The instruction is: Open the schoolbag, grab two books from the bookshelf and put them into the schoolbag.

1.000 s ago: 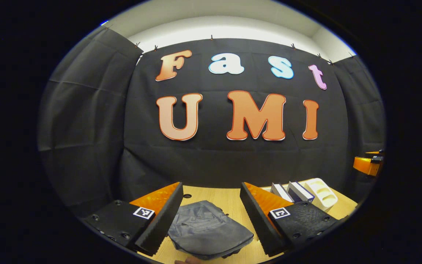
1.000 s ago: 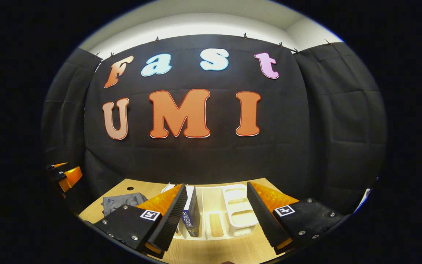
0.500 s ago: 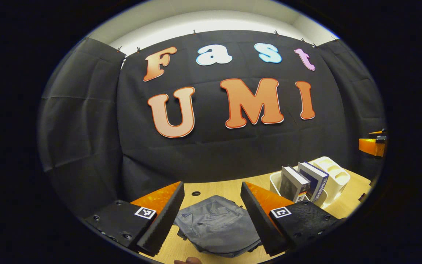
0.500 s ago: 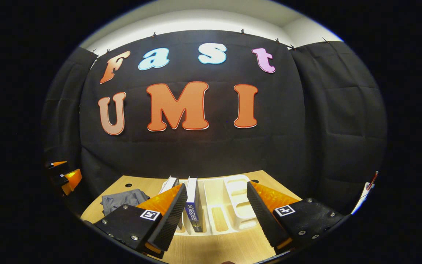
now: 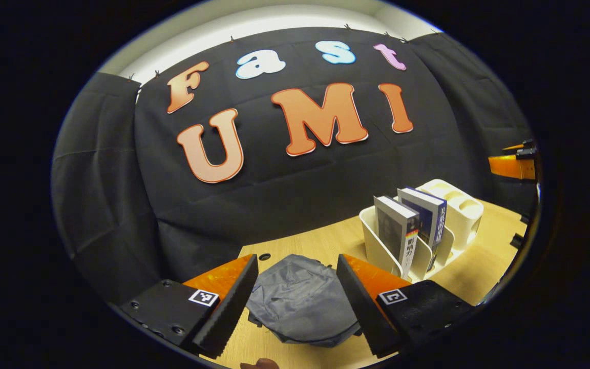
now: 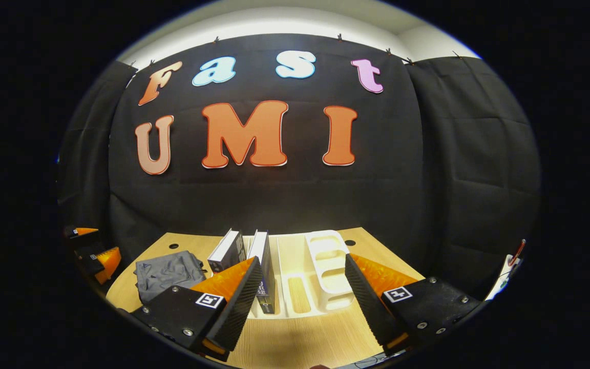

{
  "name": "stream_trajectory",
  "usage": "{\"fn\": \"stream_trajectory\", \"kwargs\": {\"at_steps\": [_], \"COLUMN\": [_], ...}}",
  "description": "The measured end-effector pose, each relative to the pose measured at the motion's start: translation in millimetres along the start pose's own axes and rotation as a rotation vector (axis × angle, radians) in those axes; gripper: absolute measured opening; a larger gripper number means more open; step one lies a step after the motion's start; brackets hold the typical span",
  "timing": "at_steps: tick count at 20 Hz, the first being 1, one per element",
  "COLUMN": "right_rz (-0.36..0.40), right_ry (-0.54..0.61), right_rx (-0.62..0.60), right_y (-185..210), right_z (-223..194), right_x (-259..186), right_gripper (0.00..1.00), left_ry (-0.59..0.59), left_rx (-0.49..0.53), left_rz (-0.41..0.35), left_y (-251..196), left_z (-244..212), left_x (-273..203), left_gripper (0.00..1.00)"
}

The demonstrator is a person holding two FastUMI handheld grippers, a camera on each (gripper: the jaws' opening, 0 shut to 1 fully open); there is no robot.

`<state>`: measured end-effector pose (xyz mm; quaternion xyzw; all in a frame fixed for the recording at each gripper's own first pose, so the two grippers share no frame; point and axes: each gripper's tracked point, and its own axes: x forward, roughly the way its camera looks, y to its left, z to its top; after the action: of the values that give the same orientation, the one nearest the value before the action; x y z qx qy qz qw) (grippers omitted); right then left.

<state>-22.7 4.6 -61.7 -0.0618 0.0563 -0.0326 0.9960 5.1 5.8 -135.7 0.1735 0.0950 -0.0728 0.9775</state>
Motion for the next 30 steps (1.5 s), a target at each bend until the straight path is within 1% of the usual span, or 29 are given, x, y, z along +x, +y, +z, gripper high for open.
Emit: {"fn": "stream_trajectory", "kwargs": {"at_steps": [3, 6, 9, 13, 16, 20, 21, 24, 28, 30], "right_rz": [-0.008, -0.008, -0.011, -0.025, -0.035, -0.058, -0.064, -0.087, -0.101, -0.106], "right_ry": [0.02, 0.051, 0.08, 0.114, 0.132, 0.152, 0.157, 0.165, 0.17, 0.173], "right_rx": [-0.039, -0.044, -0.049, -0.063, -0.058, -0.059, -0.056, -0.054, -0.043, -0.048], "right_y": [0.0, -0.2, -0.3, -3.6, -5.2, -16.6, -18.4, -27.1, -32.3, -31.8], "right_z": [-11.8, -23.7, -35.5, -48.1, -54.3, -62.1, -63.2, -64.4, -64.7, -65.0], "right_x": [0.6, 1.9, 2.3, 1.5, -1.5, -4.6, -5.3, -8.6, -8.8, -8.1], "right_gripper": [0.97, 0.97, 0.98, 0.97, 0.98, 0.98, 0.98, 0.98, 0.98, 0.98], "left_ry": [0.072, 0.15, 0.19, 0.228, 0.254, 0.326, 0.351, 0.396, 0.437, 0.43], "left_rx": [0.079, 0.152, 0.205, 0.305, 0.371, 0.455, 0.482, 0.532, 0.596, 0.606], "left_rz": [-0.029, -0.052, -0.087, -0.15, -0.181, -0.212, -0.208, -0.235, -0.233, -0.221], "left_y": [-12.7, -21.9, -41.9, -70.2, -85.3, -96.2, -95.9, -102.9, -97.9, -93.6], "left_z": [-31.1, -64.9, -90.1, -121.8, -144.3, -178.6, -187.1, -205.2, -217.7, -214.7], "left_x": [1.1, 4.1, 0.2, -3.2, 4.8, 24.4, 29.3, 43.0, 58.1, 62.3], "left_gripper": [0.98, 0.98, 0.98, 0.98, 0.98, 0.98, 0.98, 0.97, 0.97, 0.92]}}
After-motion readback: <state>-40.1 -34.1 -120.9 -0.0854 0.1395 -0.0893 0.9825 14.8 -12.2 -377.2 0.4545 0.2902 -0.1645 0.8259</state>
